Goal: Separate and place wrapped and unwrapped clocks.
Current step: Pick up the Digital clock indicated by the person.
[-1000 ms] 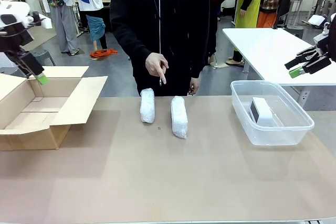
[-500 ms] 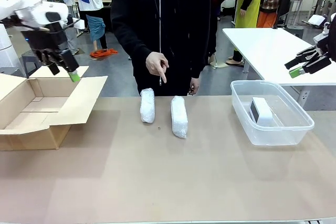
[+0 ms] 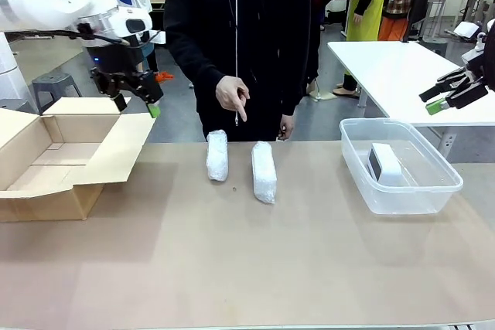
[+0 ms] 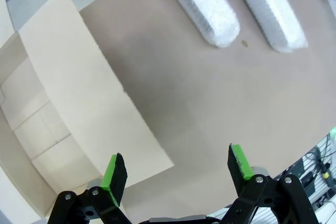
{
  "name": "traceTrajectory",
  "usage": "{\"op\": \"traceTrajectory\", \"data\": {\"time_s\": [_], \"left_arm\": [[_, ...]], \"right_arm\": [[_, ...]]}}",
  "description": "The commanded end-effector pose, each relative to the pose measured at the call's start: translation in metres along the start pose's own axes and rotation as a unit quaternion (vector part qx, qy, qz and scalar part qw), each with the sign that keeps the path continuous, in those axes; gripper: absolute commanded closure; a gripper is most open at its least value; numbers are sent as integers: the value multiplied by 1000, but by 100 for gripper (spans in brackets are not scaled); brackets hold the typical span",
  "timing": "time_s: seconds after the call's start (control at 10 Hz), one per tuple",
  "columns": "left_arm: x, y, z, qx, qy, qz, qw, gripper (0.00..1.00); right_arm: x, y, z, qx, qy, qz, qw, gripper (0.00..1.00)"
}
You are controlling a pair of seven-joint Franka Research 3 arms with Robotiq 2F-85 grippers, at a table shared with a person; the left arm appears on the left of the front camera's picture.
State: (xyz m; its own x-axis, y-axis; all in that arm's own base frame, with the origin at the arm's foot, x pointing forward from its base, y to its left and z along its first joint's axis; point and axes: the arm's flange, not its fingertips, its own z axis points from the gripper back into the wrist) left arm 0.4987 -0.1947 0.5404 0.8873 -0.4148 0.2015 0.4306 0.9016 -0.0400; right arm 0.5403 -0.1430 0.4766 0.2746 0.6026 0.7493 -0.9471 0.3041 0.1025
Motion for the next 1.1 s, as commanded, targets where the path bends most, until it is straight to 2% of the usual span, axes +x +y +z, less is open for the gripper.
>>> {"op": "traceTrajectory", "data": {"time_s": [0.0, 0.2, 0.4, 0.5, 1.0], "left_arm": [[22, -9, -4, 15, -7, 33, 999, 0], [30, -18, -11, 17, -7, 38, 999, 0], [34, -32, -17, 20, -6, 17, 1000, 0], [25, -18, -14, -2, -3, 28, 1000, 0], [25, -18, -14, -2, -3, 28, 1000, 0]], "right_arm": [[1, 1, -2, -5, 3, -3, 1000, 0], [1, 1, -2, -5, 3, -3, 1000, 0], [1, 1, -2, -5, 3, -3, 1000, 0], [1, 1, -2, -5, 3, -3, 1000, 0], [1, 1, -2, -5, 3, -3, 1000, 0]]}}
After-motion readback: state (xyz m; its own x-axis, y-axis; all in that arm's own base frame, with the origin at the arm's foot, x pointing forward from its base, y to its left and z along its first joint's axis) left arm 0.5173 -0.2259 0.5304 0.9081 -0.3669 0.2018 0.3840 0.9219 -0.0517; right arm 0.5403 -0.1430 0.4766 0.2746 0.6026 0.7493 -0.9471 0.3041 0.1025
